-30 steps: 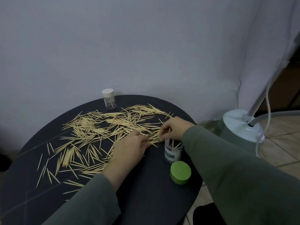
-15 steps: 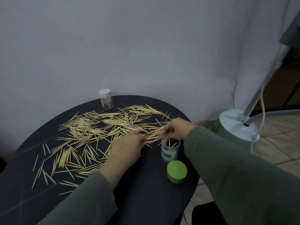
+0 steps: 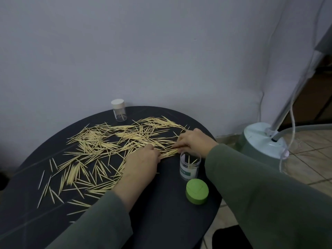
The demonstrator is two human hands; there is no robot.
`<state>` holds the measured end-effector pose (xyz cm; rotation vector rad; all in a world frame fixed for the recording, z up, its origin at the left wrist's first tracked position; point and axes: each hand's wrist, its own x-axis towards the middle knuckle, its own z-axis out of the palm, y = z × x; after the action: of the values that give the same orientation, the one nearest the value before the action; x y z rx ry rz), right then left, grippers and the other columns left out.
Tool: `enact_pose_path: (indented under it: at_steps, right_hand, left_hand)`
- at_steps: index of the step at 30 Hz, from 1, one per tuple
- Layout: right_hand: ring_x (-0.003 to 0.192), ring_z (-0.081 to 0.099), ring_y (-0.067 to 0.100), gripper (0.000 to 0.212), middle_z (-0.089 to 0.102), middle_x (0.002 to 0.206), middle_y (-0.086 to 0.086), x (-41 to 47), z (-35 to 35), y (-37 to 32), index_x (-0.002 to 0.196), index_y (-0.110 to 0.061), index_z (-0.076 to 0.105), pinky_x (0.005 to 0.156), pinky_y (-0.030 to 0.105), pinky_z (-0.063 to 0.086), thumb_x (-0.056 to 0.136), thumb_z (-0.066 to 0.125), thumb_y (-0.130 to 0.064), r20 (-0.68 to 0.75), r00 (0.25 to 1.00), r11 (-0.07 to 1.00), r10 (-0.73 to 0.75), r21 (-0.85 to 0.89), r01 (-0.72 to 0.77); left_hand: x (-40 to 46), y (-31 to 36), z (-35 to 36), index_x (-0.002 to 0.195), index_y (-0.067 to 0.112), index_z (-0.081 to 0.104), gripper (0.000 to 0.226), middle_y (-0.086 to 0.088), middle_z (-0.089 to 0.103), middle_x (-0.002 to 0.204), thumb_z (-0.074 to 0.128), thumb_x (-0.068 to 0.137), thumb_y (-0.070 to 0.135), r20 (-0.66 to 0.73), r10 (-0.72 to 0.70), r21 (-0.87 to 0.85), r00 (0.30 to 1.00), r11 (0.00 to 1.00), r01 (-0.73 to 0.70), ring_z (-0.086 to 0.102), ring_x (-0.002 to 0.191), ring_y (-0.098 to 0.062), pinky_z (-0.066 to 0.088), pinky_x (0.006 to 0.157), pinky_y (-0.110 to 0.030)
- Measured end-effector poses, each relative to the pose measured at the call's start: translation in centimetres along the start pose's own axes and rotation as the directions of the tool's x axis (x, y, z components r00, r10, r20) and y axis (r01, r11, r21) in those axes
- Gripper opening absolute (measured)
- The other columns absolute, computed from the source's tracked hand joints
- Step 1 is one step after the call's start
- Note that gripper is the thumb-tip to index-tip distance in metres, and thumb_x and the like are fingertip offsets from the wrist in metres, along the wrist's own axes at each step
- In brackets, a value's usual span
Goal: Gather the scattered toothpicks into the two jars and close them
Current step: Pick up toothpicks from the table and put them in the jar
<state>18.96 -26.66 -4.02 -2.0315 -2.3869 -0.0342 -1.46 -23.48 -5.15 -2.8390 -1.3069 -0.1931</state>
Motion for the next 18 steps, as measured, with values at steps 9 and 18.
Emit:
enact_pose_path:
  at_steps: [9,18]
  right_hand:
    - [0.121,0.043,0.015,0.032,0.054,0.133,-0.01,0.6,0.4,-0.9,0.13,-0.036,0.058,0.099,0.037,0.025,0.1,0.047,-0.037,0.004,1.0,0.996,0.014,-0.093,-0.013]
    - [0.119,0.042,0.013,0.032,0.055,0.128,-0.011,-0.5,1.1,-0.6,0.128,-0.035,0.06,0.101,0.037,0.023,0.099,0.048,-0.037,-0.035,0.998,0.998,0.056,0.039,-0.054]
  left_hand:
    - [-0.1,0.6,-0.1,0.12,0.023,0.059,0.024,0.0,0.055,0.116,0.048,0.099,0.025,-0.012,-0.014,0.024,1.0,1.0,0.015,0.055,0.109,-0.022,0.047,0.081,-0.035]
    - [-0.3,0.7,-0.5,0.113,0.022,0.06,0.018,0.0,0.058,0.112,0.05,0.098,0.025,-0.038,-0.031,0.031,0.999,0.999,0.032,0.058,0.105,-0.021,0.049,0.08,-0.035]
